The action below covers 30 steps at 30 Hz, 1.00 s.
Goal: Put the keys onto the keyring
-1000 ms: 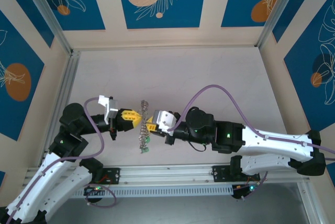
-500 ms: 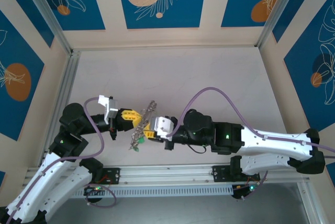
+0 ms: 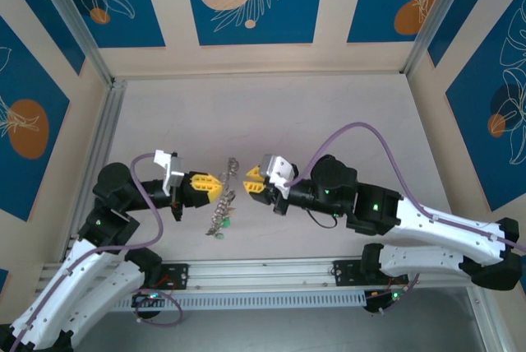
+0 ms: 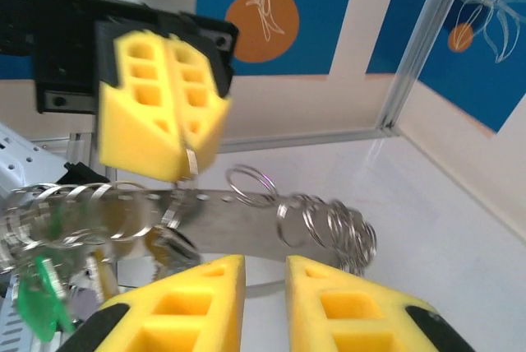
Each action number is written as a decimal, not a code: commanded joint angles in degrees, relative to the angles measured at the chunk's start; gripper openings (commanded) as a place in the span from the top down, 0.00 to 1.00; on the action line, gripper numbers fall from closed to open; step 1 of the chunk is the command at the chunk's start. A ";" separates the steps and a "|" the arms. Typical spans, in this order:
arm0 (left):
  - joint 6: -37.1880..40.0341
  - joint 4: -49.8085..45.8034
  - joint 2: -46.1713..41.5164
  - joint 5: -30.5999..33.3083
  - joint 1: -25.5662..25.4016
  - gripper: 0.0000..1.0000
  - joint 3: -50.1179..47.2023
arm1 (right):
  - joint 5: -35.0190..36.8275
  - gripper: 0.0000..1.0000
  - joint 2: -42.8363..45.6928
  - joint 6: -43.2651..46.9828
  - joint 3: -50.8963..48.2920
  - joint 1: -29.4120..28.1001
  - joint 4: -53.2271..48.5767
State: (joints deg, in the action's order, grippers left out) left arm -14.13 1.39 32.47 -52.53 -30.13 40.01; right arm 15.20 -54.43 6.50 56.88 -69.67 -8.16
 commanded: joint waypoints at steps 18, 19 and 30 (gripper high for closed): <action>-4.67 8.86 0.67 -5.47 -0.18 1.00 -0.46 | -14.05 0.82 -2.74 -1.23 1.89 0.41 4.66; -4.83 9.06 0.68 -5.47 -0.12 1.00 -0.54 | -13.99 0.82 -2.95 -1.18 2.04 0.45 4.76; -5.07 9.43 0.58 -5.56 -0.35 1.00 -0.79 | -16.02 0.82 -4.51 -0.52 2.97 0.39 6.64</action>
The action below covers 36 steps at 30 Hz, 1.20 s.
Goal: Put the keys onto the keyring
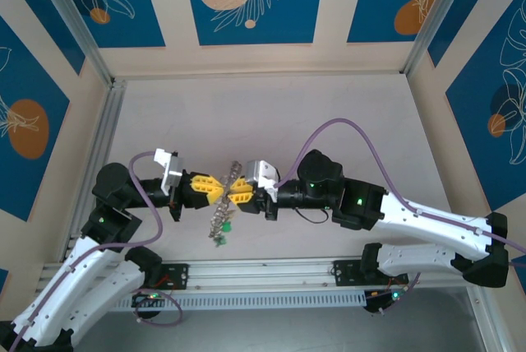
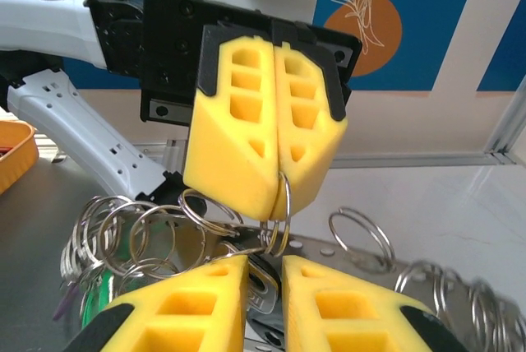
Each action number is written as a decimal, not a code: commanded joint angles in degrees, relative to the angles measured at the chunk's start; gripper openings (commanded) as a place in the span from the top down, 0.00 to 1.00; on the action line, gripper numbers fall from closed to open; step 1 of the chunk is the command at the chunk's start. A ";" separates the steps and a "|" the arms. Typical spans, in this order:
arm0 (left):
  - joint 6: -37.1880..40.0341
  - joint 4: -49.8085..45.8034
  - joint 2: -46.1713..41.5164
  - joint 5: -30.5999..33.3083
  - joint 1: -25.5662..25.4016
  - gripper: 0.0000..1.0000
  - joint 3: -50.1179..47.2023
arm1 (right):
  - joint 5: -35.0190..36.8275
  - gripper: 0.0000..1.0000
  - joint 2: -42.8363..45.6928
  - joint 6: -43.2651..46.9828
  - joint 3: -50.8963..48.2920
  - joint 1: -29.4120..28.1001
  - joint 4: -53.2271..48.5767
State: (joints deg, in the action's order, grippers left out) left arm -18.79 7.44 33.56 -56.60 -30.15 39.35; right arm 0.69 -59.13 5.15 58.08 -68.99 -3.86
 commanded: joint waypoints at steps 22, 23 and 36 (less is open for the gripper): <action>1.54 0.30 -0.34 -0.59 -0.69 1.00 0.23 | 2.19 1.00 -0.73 2.30 4.29 1.84 -1.15; 2.81 -1.72 -0.42 0.28 -0.67 1.00 0.68 | 2.47 1.00 -0.72 3.06 5.14 1.83 -2.62; 26.87 -36.31 -0.37 15.10 -0.77 0.77 13.35 | 10.68 1.00 -11.66 8.75 29.68 2.19 -39.78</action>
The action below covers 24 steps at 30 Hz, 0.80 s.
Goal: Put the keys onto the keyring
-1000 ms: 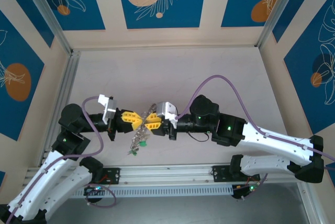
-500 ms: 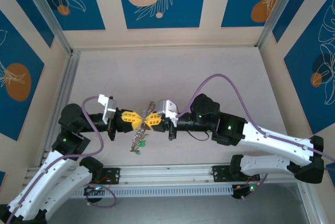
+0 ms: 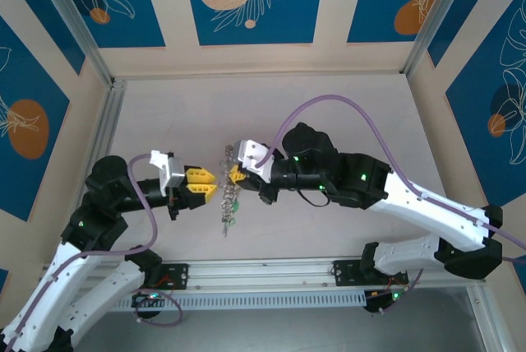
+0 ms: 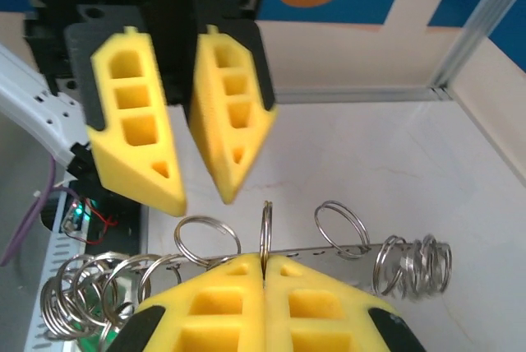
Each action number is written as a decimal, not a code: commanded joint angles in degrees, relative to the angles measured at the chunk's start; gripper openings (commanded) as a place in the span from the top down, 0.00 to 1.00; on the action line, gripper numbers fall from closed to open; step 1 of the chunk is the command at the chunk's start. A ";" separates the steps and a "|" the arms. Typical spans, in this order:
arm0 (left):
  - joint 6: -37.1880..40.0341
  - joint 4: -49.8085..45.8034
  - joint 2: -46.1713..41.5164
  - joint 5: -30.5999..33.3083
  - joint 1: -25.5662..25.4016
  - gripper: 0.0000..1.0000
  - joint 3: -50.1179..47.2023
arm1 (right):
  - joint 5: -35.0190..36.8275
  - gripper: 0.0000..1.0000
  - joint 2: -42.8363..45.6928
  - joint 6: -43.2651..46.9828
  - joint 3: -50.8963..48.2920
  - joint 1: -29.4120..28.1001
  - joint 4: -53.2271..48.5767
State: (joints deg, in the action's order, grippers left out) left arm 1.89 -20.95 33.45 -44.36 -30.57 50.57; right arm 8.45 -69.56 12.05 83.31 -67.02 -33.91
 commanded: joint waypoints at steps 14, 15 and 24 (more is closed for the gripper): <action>5.35 -1.41 1.88 -1.03 -0.65 0.75 3.02 | -0.55 1.00 -8.76 1.81 19.79 0.58 -25.00; 4.64 0.32 2.01 -1.45 -0.72 0.74 2.65 | -1.94 1.00 -8.71 1.92 19.95 0.67 -24.89; 0.67 9.96 5.27 -4.24 -1.74 0.72 1.03 | -6.61 1.00 -11.70 1.66 24.00 1.90 -27.90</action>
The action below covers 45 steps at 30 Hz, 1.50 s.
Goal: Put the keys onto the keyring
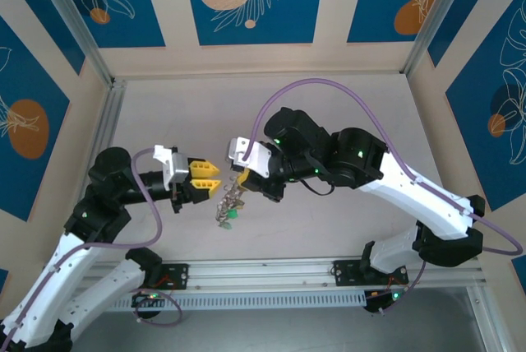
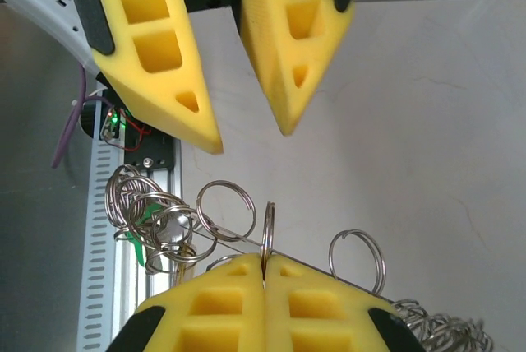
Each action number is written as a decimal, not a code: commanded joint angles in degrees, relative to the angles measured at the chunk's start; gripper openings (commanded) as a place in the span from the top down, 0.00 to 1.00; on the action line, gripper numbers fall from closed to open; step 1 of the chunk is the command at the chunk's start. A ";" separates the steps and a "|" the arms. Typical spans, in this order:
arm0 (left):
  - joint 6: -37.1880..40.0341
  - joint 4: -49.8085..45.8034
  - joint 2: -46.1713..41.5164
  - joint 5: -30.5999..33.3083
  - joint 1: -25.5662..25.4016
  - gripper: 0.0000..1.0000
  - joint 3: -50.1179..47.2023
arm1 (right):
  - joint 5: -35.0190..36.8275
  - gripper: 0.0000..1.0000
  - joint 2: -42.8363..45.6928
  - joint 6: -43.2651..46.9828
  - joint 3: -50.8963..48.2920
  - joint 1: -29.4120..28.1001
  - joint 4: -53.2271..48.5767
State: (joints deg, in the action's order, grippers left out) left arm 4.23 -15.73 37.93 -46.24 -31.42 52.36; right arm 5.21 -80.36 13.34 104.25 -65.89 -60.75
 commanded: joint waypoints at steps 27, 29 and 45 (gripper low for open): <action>1.69 1.28 4.94 -0.56 -5.14 1.00 0.55 | -9.96 1.00 -2.57 2.75 5.15 2.63 0.60; 0.95 2.35 4.52 0.23 -5.38 1.00 0.34 | -10.05 1.00 -2.27 2.33 4.19 2.88 1.60; -8.29 23.48 7.97 1.40 -5.33 1.00 -4.98 | -16.02 0.65 11.46 -6.92 -20.49 12.55 21.46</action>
State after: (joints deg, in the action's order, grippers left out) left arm -2.66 -0.91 45.12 -43.44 -36.16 47.53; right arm -7.81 -70.57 8.71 85.80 -54.74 -44.56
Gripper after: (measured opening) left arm 0.050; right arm 0.349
